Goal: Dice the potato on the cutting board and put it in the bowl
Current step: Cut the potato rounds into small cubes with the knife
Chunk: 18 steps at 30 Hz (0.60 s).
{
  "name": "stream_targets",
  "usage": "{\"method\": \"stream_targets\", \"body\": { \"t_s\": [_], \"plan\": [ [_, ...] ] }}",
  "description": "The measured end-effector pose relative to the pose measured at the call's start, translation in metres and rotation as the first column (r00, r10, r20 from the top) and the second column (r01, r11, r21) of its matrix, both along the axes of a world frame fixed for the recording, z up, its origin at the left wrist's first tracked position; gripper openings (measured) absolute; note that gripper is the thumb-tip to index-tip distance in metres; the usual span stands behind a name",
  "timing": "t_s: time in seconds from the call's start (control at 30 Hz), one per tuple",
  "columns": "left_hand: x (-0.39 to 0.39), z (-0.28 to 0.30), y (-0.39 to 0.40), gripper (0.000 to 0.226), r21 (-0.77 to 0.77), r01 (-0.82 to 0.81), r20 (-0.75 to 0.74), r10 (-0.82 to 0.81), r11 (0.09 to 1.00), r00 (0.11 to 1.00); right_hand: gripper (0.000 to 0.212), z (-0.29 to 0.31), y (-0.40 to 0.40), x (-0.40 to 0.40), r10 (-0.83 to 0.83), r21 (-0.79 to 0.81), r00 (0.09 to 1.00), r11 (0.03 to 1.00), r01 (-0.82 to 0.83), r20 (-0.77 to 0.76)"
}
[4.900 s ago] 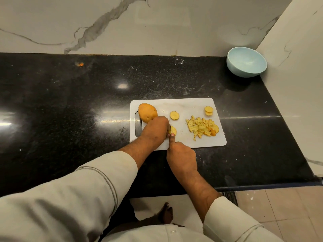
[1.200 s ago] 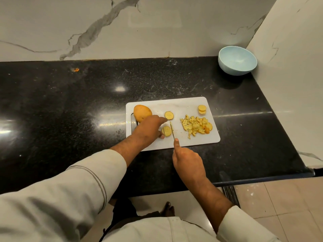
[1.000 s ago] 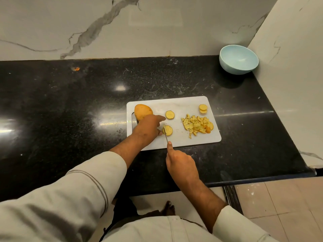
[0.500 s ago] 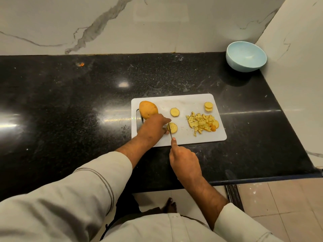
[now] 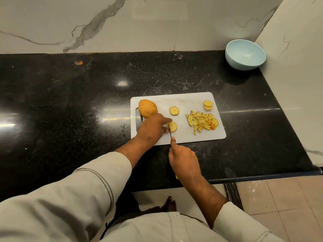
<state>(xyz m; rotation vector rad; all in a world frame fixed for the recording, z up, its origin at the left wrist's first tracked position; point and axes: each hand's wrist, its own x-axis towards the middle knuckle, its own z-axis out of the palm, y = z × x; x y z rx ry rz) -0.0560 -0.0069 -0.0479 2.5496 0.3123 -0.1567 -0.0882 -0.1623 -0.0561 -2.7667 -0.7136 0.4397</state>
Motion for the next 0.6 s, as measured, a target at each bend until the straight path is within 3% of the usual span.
{"method": "stream_targets", "body": {
  "t_s": [0.37, 0.5, 0.6],
  "plan": [
    [0.004, 0.004, 0.001, 0.024, -0.009, 0.009, -0.01, -0.009, 1.0, 1.0, 0.052, 0.005, -0.016, -0.013, 0.029, -0.049, 0.997, 0.998, -0.032, -0.069],
    [0.002, 0.001, 0.0, 0.027, -0.034, -0.028, 0.011, 0.028, 0.999, 1.0, 0.052, 0.011, -0.038, -0.022, 0.016, -0.012, 0.996, 1.0, -0.017, -0.088],
    [0.0, 0.002, 0.001, 0.041, -0.086, -0.059, -0.013, 0.058, 0.995, 0.998, 0.051, 0.018, -0.045, -0.019, 0.007, 0.022, 0.998, 1.0, -0.006, -0.067]
  ]
}}
